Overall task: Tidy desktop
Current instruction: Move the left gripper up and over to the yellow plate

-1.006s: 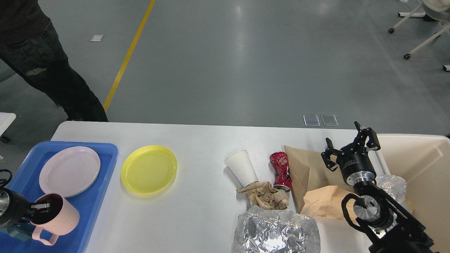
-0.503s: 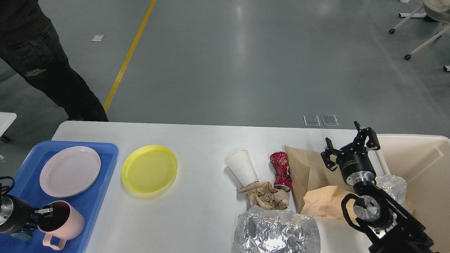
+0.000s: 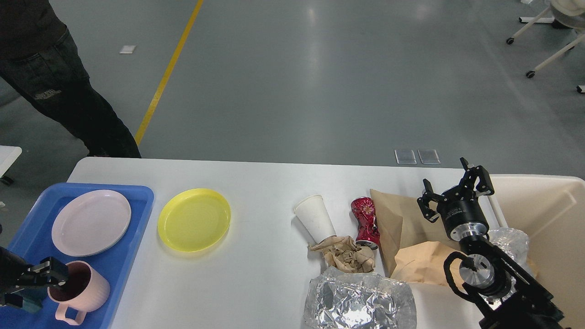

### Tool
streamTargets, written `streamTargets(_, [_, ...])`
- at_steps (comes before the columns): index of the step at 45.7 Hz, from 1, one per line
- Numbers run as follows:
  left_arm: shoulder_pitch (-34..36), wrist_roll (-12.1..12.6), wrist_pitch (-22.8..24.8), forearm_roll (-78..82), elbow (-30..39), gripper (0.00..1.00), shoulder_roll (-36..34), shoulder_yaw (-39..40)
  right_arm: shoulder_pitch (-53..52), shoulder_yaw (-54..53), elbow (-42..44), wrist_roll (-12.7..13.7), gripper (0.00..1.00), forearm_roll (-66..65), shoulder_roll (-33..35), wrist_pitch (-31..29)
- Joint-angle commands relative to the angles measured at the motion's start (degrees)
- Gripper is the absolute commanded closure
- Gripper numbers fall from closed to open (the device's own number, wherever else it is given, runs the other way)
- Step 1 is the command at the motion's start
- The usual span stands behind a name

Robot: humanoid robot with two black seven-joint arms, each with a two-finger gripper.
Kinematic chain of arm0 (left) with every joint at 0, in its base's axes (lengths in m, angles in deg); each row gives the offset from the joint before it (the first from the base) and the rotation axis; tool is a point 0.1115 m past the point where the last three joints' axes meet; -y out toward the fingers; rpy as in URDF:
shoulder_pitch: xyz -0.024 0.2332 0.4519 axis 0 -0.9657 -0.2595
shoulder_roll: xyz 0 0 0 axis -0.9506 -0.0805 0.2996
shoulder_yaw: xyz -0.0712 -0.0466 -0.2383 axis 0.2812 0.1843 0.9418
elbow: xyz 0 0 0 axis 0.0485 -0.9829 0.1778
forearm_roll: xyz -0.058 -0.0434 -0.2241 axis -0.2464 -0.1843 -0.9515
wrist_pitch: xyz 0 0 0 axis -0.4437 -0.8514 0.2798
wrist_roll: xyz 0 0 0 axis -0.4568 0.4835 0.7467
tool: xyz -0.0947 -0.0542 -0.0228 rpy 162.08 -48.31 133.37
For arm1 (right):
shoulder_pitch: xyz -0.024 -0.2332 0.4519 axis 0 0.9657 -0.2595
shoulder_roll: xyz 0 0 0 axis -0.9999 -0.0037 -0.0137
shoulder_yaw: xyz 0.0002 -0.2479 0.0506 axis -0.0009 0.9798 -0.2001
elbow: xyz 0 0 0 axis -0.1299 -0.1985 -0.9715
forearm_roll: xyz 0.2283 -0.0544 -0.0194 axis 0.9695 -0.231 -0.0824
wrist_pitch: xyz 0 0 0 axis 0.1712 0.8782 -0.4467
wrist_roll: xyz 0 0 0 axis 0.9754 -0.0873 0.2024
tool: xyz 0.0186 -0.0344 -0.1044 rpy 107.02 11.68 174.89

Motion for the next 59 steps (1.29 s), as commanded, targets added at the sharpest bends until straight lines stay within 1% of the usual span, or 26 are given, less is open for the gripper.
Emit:
streamTargets(1, [13.33, 0.03, 0.58, -4.28, 5.84, 0.05, 4.70, -8.34, 0.00, 0.08, 0.01, 0.03, 0.00, 0.00, 0.00, 0.00])
streamTargets(5, [20.98, 0.20, 0.57, -6.75, 10.85, 0.05, 9.45, -10.90, 0.00, 0.08, 0.09, -0.06, 0.00, 0.00, 0.00, 0.00])
streamTargets(14, [32.93, 0.20, 0.84, -15.61, 19.64, 0.05, 23.50, -11.78, 0.00, 0.08, 0.09, 0.03, 0.00, 0.00, 0.00, 0.00])
streamTargets(17, [37.51, 0.20, 2.59, -18.34, 21.67, 0.05, 29.39, -11.87, 0.00, -0.01, 0.09, -0.06, 0.00, 0.00, 0.00, 0.00])
streamTargets(20, [41.64, 0.20, 5.84, -19.75, 22.20, 0.05, 34.14, -10.99, 0.00, 0.08, 0.09, 0.03, 0.00, 0.00, 0.00, 0.00])
streamTargets(27, [51.39, 0.20, 10.85, -24.24, 22.46, 0.05, 40.04, -6.51, 0.00, -0.01, 0.09, -0.06, 0.00, 0.00, 0.00, 0.00])
streamTargets(28, [53.93, 0.12, 12.08, -25.37, 22.64, 0.05, 41.61, -5.46, 0.00, 0.08, 0.09, 0.03, 0.00, 0.00, 0.00, 0.00])
streamTargets(31, [56.41, -0.06, 13.49, -27.57, 22.90, 0.05, 43.82, -4.05, 0.00, 0.08, 0.09, 0.03, 0.00, 0.00, 0.00, 0.00])
streamTargets(34, [57.21, -0.06, 14.28, -30.03, 23.43, 0.05, 45.05, -2.99, 0.00, 0.08, 0.09, 0.03, 0.00, 0.00, 0.00, 0.00])
streamTargets(38, [56.77, -0.06, 14.11, -32.50, 23.43, 0.05, 46.28, -2.02, 0.00, 0.08, 0.09, 0.03, 0.00, 0.00, 0.00, 0.00])
streamTargets(47, [53.87, -0.59, 13.23, -34.70, 22.73, 0.04, 45.41, -1.32, 0.00, -0.01, 0.09, 0.03, 0.00, 0.00, 0.00, 0.00])
streamTargets(50, [53.17, -0.41, 14.11, -34.70, 22.73, 0.04, 44.71, -1.67, 0.00, -0.01, 0.09, 0.03, 0.00, 0.00, 0.00, 0.00])
streamTargets(55, [47.64, -0.76, 11.57, -34.44, 21.85, 0.04, 41.63, -1.50, 0.00, 0.08, 0.01, 0.03, 0.00, 0.00, 0.00, 0.00])
streamTargets(59, [42.10, -0.94, 8.23, -34.61, 18.52, 0.04, 38.82, -0.53, 0.00, -0.01, 0.09, 0.03, 0.00, 0.00, 0.00, 0.00])
